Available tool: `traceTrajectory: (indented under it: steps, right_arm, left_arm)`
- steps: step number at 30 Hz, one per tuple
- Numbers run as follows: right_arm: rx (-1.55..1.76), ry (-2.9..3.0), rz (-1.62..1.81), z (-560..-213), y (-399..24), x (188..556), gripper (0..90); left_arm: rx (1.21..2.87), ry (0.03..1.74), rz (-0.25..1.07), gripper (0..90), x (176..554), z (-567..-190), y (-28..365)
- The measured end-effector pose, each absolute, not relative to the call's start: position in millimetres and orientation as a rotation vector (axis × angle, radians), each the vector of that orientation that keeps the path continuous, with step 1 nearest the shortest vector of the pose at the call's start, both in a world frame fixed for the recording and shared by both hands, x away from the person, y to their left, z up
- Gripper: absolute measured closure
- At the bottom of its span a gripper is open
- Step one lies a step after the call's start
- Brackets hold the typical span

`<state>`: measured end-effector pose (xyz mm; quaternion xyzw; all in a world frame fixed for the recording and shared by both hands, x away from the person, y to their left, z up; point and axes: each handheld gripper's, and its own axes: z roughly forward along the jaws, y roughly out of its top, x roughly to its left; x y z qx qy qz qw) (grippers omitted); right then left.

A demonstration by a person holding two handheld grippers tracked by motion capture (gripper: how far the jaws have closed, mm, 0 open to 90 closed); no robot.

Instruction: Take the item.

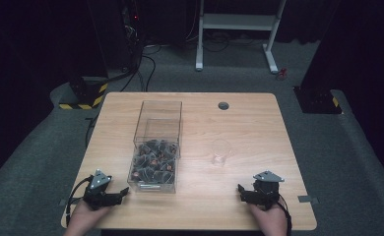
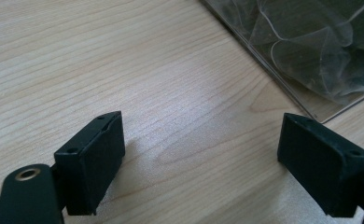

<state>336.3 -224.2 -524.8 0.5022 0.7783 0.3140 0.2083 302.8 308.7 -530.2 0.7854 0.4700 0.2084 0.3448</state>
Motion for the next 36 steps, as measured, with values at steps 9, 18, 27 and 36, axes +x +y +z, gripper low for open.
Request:
traceTrajectory:
  steps: [9,18,27,36]
  right_arm:
    - [1.397,2.166,0.874,-524.8,-224.2,336.3,10.1]
    - [1.395,2.17,0.873,-524.7,-224.4,336.2,9.9]
    - [1.394,2.171,0.88,-524.6,-224.9,336.3,10.0]
    - [1.373,2.165,0.912,-520.4,-226.1,335.3,10.8]
  left_arm:
    - [2.039,1.221,0.541,15.4,302.8,-530.2,308.7]
    - [2.04,1.221,0.542,15.4,302.8,-530.2,308.7]
    - [2.039,1.226,0.541,13.7,303.2,-530.4,308.2]
    - [2.034,1.253,0.542,9.7,304.0,-530.8,308.4]
